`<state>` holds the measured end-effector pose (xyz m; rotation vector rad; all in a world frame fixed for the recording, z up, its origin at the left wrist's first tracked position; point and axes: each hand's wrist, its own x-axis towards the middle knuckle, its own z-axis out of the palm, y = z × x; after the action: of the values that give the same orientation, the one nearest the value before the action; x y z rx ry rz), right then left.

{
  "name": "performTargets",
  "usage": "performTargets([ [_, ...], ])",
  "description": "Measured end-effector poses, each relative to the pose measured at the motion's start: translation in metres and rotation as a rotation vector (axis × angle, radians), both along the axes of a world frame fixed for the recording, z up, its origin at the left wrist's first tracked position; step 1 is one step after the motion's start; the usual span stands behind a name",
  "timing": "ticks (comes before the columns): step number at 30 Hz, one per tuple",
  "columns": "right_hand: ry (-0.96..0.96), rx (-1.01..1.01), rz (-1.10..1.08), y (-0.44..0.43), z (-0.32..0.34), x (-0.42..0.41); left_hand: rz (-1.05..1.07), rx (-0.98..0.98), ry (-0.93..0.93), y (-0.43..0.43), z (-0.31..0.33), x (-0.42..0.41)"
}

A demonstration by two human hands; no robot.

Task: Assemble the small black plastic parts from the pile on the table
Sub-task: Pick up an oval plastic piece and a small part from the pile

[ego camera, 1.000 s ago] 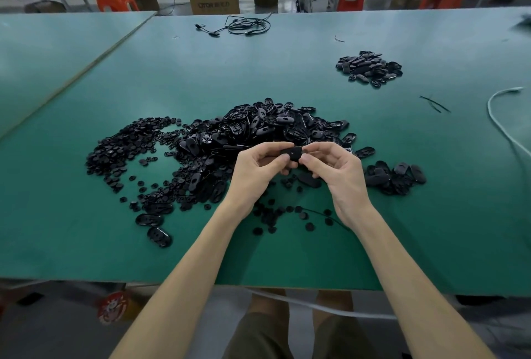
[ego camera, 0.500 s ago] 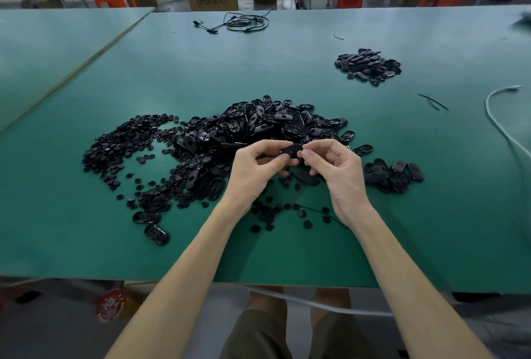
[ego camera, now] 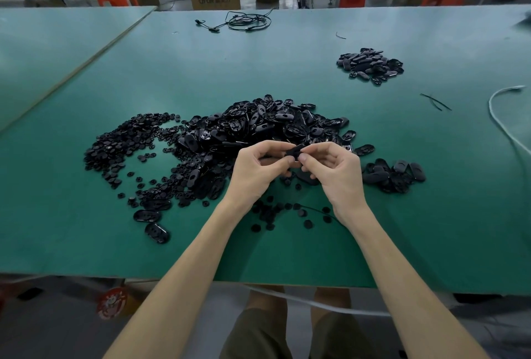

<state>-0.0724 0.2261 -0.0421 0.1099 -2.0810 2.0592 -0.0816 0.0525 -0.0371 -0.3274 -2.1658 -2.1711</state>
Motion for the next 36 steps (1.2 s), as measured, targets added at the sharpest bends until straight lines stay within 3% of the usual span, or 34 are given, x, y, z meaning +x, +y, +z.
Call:
performTargets([
  [15,-0.004,0.035,-0.036,0.0007,0.0036,0.0037,-0.008,-0.051,0.007,0.0014,-0.0005,-0.0010],
  [23,0.051,0.258,-0.110,-0.0046,0.0056,0.0074,-0.023,-0.076,0.009,0.0016,0.0003,0.0006],
  [36,0.058,0.292,-0.081,-0.0068,0.0071,0.0085,0.002,-0.063,0.010,0.0014,0.0004,0.0005],
])
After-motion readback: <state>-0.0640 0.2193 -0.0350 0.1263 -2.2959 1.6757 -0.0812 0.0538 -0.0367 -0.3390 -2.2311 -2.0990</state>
